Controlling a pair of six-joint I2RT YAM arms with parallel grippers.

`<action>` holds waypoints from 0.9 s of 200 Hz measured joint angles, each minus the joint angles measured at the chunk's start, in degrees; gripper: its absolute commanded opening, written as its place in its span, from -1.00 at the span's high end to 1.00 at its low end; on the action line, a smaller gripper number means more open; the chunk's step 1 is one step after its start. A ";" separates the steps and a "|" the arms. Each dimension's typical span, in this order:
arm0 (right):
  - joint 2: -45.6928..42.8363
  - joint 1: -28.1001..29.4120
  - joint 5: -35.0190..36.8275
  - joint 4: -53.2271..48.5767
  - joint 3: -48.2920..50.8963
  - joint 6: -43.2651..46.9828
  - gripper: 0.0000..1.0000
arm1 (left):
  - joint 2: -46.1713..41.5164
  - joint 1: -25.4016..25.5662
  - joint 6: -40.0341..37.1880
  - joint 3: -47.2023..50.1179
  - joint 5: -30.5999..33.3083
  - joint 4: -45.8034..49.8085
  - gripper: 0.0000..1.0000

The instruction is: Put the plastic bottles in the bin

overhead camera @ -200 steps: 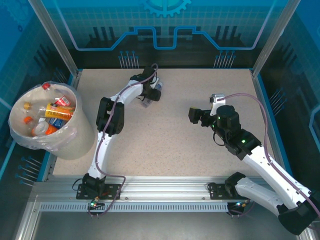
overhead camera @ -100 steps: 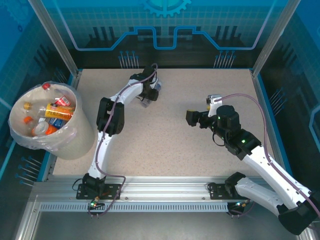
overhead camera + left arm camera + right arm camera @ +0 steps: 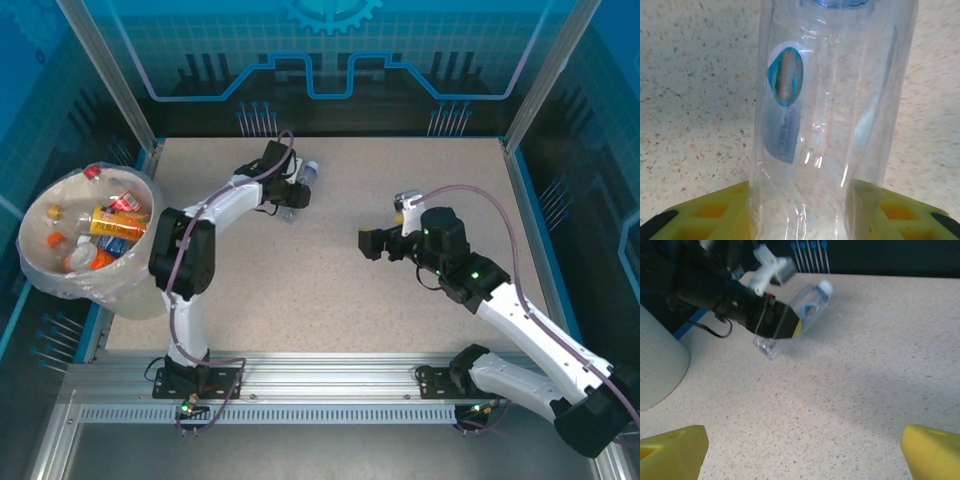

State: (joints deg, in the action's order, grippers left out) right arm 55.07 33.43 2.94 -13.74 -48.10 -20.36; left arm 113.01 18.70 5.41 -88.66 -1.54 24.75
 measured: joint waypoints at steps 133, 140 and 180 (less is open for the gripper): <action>11.28 4.17 -2.60 7.39 -6.67 1.33 -1.00 | -39.54 -0.44 5.05 13.33 -0.57 -2.84 0.10; 11.28 4.20 -2.62 7.91 -6.67 1.33 -1.00 | -41.07 -0.66 4.55 12.44 0.50 -1.49 0.10; 11.34 4.44 -2.51 10.01 -6.67 1.33 -1.00 | -48.28 -3.19 1.09 5.42 7.34 6.99 0.10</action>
State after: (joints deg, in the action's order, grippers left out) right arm 66.41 37.87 0.43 -3.73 -54.76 -19.03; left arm 64.73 15.51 6.50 -83.24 5.80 31.75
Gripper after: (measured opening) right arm 0.999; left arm 0.458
